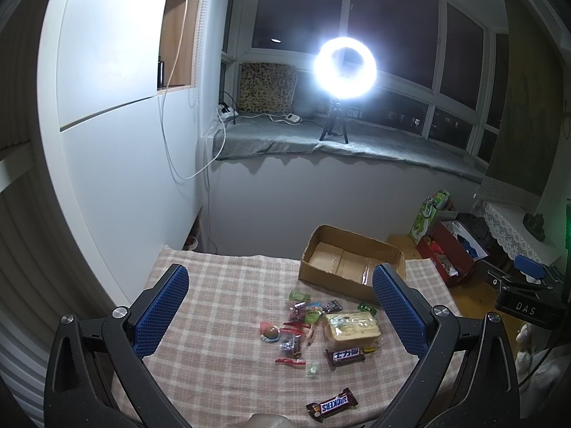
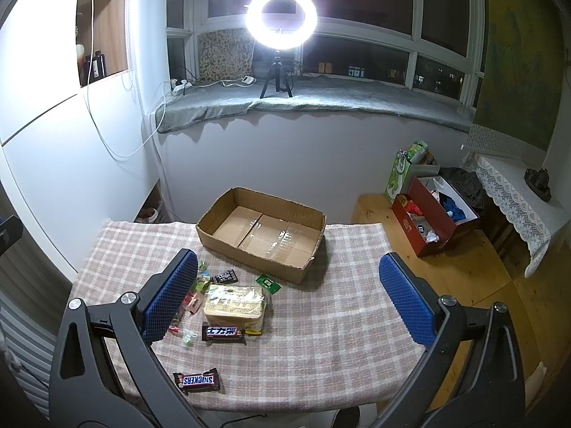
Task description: Organize snacks
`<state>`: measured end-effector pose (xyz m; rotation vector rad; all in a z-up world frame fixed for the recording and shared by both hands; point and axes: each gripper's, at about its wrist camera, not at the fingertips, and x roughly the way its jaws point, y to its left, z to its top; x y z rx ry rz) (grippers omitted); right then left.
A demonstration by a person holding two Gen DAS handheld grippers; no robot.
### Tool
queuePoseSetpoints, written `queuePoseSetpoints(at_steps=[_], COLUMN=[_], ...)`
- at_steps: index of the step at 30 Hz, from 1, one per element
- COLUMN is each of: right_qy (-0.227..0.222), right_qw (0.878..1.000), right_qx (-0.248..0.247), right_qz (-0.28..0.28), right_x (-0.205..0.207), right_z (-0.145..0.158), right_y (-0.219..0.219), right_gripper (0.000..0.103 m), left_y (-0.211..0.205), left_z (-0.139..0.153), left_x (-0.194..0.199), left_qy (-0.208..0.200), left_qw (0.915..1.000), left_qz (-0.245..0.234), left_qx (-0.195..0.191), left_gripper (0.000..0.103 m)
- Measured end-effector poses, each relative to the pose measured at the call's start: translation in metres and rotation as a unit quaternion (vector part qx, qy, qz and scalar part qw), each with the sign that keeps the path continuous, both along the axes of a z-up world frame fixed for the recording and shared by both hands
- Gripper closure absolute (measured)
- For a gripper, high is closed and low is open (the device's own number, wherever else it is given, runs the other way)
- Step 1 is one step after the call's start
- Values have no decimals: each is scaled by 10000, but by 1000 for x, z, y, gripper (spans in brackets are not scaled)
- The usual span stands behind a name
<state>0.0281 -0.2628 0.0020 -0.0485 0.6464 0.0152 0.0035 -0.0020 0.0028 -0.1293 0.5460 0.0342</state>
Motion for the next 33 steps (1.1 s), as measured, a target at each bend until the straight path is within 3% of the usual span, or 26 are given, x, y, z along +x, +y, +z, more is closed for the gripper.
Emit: queuePoseSetpoints(at_steps=[26,33], right_qy=[13,218], right_qw=[10000,9998], right_qx=[13,-3], right_qz=[-13,30], right_x=[4,9], right_z=[-6,-17], right_y=[1,3], right_gripper=[0,0], left_y=[-7,1], left_z=[2,-8], left_x=[7,8], left_qy=[17,187], left_qw=[9999,9998], left_qz=[-108,-75], left_qx=[29,-64], left_gripper=[1,1])
